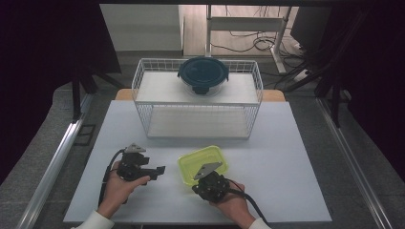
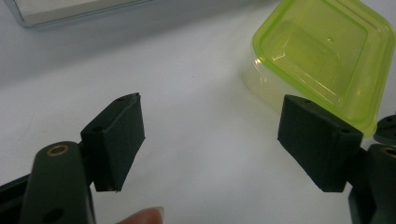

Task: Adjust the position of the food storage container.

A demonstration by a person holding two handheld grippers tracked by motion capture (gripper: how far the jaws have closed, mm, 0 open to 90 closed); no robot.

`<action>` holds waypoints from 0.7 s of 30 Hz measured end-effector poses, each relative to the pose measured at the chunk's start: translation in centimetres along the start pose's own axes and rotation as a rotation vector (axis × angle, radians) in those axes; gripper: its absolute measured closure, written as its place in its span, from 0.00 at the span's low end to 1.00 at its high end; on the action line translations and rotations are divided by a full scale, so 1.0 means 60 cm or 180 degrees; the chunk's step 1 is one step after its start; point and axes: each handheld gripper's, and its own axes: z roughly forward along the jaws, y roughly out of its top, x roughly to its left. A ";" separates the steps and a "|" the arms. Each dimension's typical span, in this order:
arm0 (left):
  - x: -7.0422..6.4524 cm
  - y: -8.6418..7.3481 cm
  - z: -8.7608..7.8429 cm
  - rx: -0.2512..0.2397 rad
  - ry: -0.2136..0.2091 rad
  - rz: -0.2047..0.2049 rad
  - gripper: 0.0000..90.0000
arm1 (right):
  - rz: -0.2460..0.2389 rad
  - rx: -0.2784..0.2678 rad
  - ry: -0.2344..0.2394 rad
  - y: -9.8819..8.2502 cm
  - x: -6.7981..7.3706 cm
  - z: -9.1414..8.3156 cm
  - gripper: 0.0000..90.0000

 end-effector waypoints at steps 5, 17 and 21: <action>0.000 0.000 0.002 0.0010 -0.0008 -0.0002 0.25 | 0.0055 -0.0015 -0.0026 0.007 -0.008 0.006 0.98; 0.004 0.000 0.002 0.0013 -0.0006 -0.0015 0.25 | 0.0132 -0.0082 -0.0153 0.035 -0.014 0.035 0.98; 0.004 -0.001 0.002 0.0011 -0.0010 -0.0015 0.25 | 0.0151 -0.0101 -0.0163 0.039 -0.016 0.038 0.98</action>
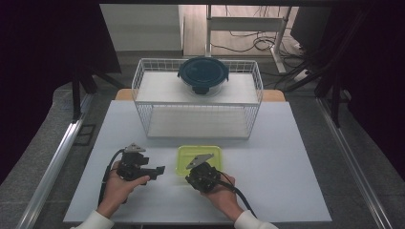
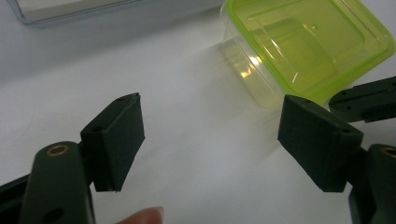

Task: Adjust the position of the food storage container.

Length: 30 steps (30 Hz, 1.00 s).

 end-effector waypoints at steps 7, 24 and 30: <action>0.000 0.000 -0.001 -0.0001 0.0003 -0.0004 0.25 | 0.0030 -0.0009 0.0023 0.000 0.001 -0.001 0.98; 0.000 0.001 -0.002 -0.0011 -0.0001 0.0004 0.25 | 0.0366 -0.0385 -0.0171 -0.051 -0.054 -0.135 0.98; -0.002 0.001 -0.002 -0.0007 -0.0003 0.0006 0.25 | 0.0716 -0.0507 -0.0335 -0.089 -0.107 -0.175 0.98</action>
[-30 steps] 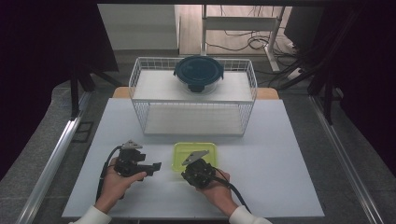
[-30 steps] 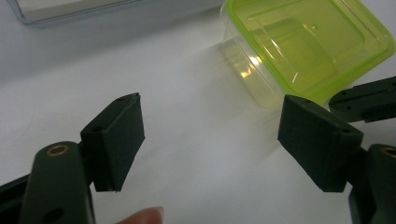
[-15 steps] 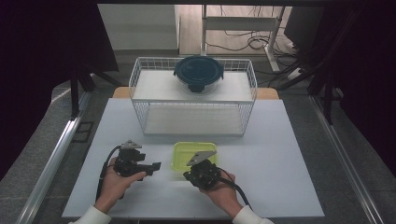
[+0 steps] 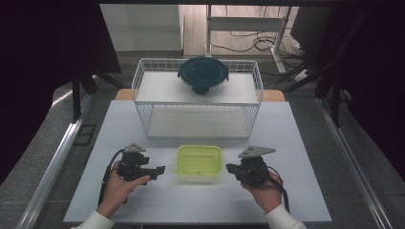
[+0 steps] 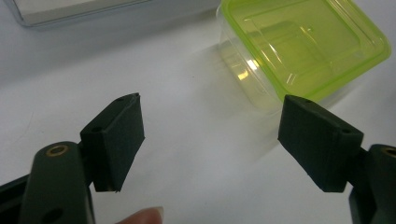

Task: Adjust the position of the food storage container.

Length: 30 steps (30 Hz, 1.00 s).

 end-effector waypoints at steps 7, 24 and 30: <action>0.001 0.000 0.000 -0.0002 -0.0002 0.0000 0.25 | 0.0176 0.0057 -0.0112 -0.030 -0.034 -0.014 0.98; 0.000 0.004 -0.009 -0.0209 -0.0118 -0.0062 0.19 | 0.0363 -0.0006 -0.0062 -0.025 -0.039 -0.008 0.25; -0.004 0.002 -0.008 -0.0177 -0.0127 -0.0031 0.20 | 0.0443 -0.0007 0.0057 -0.021 -0.040 -0.008 0.23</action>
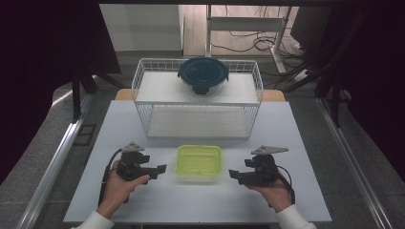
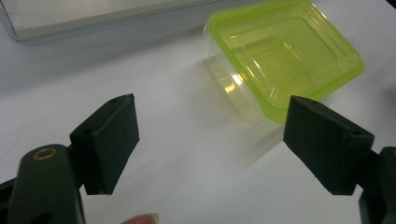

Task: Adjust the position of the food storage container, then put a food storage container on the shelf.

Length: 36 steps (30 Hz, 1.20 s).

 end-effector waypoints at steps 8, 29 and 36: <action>0.001 0.002 -0.002 -0.0016 -0.0035 -0.0069 0.14 | 0.0101 0.0004 0.0134 0.011 0.000 0.002 0.25; 0.009 0.032 0.030 0.0031 -0.0410 -0.0311 0.26 | 0.0249 0.0024 0.0257 0.033 0.008 0.050 0.28; 0.007 0.037 0.037 0.0012 -0.0412 -0.0353 0.26 | 0.0418 -0.0001 0.0406 0.040 0.009 0.063 0.28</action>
